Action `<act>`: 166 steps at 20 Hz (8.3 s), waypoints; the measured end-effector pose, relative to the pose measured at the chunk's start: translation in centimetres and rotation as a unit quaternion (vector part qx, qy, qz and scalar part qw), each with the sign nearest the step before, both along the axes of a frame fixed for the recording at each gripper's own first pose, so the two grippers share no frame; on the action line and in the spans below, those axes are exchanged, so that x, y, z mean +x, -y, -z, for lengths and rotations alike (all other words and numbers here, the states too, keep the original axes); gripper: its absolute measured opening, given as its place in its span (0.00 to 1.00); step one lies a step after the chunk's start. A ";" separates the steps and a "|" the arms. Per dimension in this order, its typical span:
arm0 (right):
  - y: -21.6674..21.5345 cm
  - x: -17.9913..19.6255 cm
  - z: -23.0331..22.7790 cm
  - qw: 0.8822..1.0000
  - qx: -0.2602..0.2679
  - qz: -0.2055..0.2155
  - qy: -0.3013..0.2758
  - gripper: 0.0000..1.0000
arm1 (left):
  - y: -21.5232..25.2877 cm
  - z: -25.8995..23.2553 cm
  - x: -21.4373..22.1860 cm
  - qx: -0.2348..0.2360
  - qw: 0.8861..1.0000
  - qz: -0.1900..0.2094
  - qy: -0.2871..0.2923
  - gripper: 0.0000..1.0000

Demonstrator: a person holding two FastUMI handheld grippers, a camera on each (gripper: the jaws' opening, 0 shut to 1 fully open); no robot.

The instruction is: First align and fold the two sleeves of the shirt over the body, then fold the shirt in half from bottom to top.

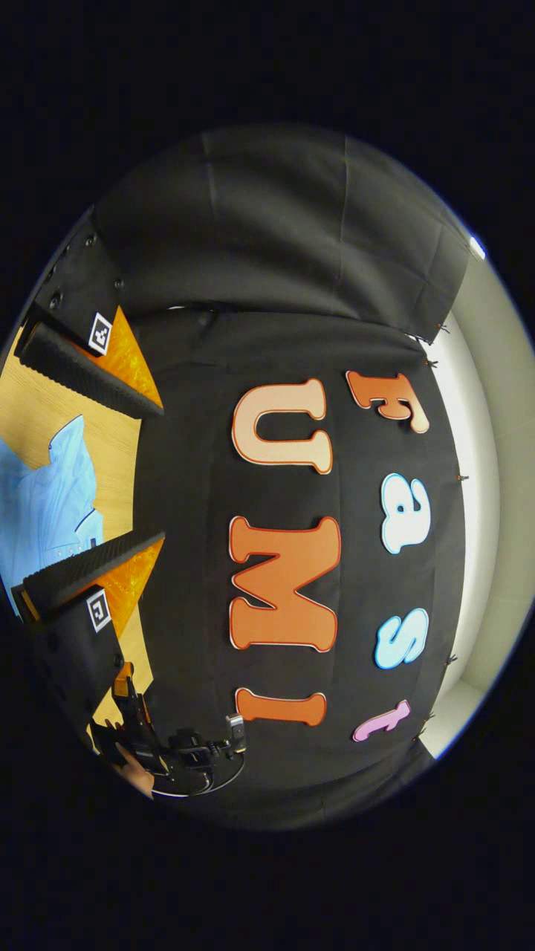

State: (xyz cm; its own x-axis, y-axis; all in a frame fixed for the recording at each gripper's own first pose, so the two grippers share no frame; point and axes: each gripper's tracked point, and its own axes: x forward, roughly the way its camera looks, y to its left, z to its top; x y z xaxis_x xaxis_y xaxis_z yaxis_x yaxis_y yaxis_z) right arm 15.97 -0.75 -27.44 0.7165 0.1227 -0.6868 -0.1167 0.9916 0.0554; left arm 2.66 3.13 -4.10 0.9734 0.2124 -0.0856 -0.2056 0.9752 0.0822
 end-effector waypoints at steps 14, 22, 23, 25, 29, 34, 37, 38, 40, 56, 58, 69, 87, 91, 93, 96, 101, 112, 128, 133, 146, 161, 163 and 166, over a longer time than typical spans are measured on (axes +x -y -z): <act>2.2 0.3 12.7 0.976 -0.009 -0.014 -0.215 0.88 | 2.5 4.9 2.1 0.029 0.997 -0.017 -0.074 0.99; 1.9 1.2 17.2 0.957 0.027 0.002 -0.289 0.80 | 2.6 5.6 2.5 0.041 0.994 -0.030 -0.096 0.98; 1.9 1.2 17.6 0.954 0.034 0.007 -0.299 0.77 | 2.6 5.7 2.5 0.042 0.994 -0.032 -0.099 0.98; 2.2 1.1 18.6 0.949 0.032 0.016 -0.314 0.71 | 2.9 5.9 2.6 0.044 0.993 -0.034 -0.102 0.98; 1.8 0.5 19.9 0.941 0.029 0.021 -0.337 0.56 | 3.4 5.9 2.6 0.051 0.992 -0.032 -0.109 1.00; 2.0 0.6 20.3 0.936 0.035 0.037 -0.347 0.25 | 3.4 5.4 2.2 0.058 0.992 -0.040 -0.104 1.00; 1.6 2.1 19.4 0.946 0.054 0.042 -0.317 0.08 | 3.4 5.1 1.6 0.062 0.992 -0.049 -0.102 1.00; 0.9 2.4 18.7 0.947 0.072 0.039 -0.310 0.07 | 3.4 5.0 1.5 0.063 0.992 -0.049 -0.100 1.00; -0.7 2.7 17.0 0.947 0.111 0.029 -0.302 0.03 | 3.7 4.9 1.2 0.065 0.992 -0.051 -0.099 1.00; 3.0 2.1 20.0 0.948 0.032 0.026 -0.316 0.62 | 3.6 4.2 -0.8 0.073 0.989 -0.087 -0.093 1.00; 3.2 2.0 20.5 0.949 0.022 0.024 -0.314 0.61 | 4.1 4.0 -0.3 0.082 0.989 -0.083 -0.092 1.00; 2.1 2.5 20.4 0.950 0.084 0.029 -0.301 0.02 | 7.0 4.1 2.0 0.100 0.989 -0.051 -0.093 1.00; -11.0 1.2 13.5 0.963 0.121 -0.051 -0.233 0.03 | -2.6 8.0 3.6 -0.003 0.994 -0.030 -0.107 1.00; -12.1 1.3 12.4 0.969 0.116 -0.037 -0.216 0.17 | -5.2 13.5 6.2 -0.094 0.979 -0.002 -0.178 1.00; -12.0 1.1 11.2 0.972 0.114 -0.034 -0.203 0.24 | -6.4 15.7 7.5 -0.150 0.966 0.016 -0.209 1.00; -10.0 0.9 9.5 0.981 0.081 -0.024 -0.173 0.37 | -9.2 20.1 9.4 -0.194 0.940 0.001 -0.279 0.99; -7.4 -0.3 6.4 0.986 0.084 0.022 -0.144 0.59 | -11.1 25.5 11.1 -0.213 0.907 0.005 -0.364 0.99; -2.8 -5.2 3.1 0.987 0.066 0.111 -0.094 0.73 | -13.5 36.9 12.4 -0.194 0.832 -0.016 -0.519 0.99; -1.5 -11.9 -0.1 0.990 0.054 0.116 -0.066 0.83 | -14.4 44.4 13.7 -0.148 0.795 -0.048 -0.586 0.87; 0.5 -13.8 -0.8 0.991 0.040 0.111 -0.060 0.83 | -13.4 43.8 14.6 -0.162 0.805 -0.046 -0.569 0.37; 4.4 -18.7 -2.3 0.989 0.040 0.136 -0.048 0.83 | -9.3 39.3 15.8 -0.172 0.837 0.027 -0.518 0.09; 6.9 -24.2 -2.0 0.980 0.022 0.185 -0.065 0.83 | 3.2 37.1 19.8 -0.056 0.845 0.147 -0.512 0.08; 7.1 -24.5 -1.9 0.978 0.023 0.195 -0.069 0.84 | 5.1 37.5 19.7 -0.068 0.840 0.160 -0.514 0.08; 7.1 -24.8 -1.8 0.976 0.025 0.207 -0.071 0.83 | 7.2 38.5 20.2 -0.069 0.834 0.178 -0.517 0.10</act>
State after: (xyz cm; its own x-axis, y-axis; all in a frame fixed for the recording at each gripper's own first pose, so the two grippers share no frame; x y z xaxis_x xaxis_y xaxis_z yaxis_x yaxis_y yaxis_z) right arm -8.85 -7.86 -25.65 0.6105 -0.1199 -0.7829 0.3047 0.9480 0.0924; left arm 22.82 -4.06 -42.63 0.3631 -0.1554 -0.9187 0.2104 0.9742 -0.0816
